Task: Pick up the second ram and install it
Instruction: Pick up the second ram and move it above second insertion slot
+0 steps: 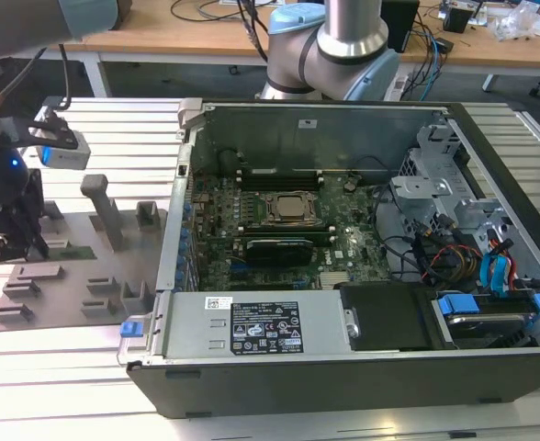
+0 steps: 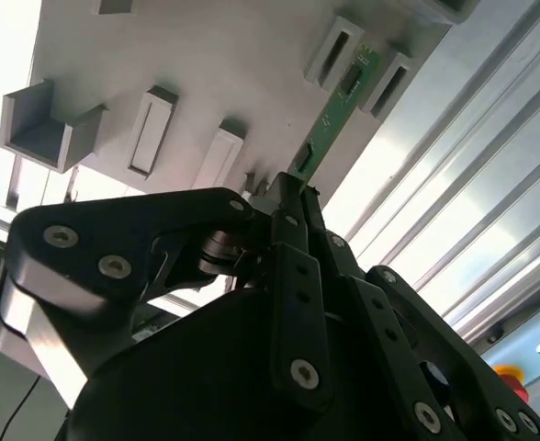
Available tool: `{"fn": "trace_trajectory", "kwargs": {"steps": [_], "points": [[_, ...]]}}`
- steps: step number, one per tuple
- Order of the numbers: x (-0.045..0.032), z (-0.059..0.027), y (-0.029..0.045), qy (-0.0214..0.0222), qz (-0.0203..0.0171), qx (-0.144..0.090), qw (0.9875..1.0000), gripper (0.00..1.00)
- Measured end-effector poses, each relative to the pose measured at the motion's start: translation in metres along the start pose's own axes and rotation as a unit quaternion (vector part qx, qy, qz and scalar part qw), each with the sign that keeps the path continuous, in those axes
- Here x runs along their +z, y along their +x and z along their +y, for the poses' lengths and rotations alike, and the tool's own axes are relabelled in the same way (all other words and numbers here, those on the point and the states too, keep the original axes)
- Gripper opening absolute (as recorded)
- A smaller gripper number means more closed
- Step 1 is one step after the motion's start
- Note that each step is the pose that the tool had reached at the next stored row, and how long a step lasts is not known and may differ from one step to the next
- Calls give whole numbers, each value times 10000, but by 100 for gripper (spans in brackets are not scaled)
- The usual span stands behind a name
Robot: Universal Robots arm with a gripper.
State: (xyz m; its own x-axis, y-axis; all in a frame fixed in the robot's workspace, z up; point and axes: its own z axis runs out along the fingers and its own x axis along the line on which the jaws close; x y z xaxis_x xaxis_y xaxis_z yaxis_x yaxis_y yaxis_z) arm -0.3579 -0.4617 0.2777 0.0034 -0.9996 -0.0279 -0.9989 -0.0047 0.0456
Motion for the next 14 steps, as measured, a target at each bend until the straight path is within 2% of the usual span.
{"fn": "trace_trajectory", "kwargs": {"steps": [3, 14], "points": [[-87, 4, -2, 0, 0, 0, 10000, 13], [-318, 15, -9, 0, 0, 0, 10000, 13]]}}
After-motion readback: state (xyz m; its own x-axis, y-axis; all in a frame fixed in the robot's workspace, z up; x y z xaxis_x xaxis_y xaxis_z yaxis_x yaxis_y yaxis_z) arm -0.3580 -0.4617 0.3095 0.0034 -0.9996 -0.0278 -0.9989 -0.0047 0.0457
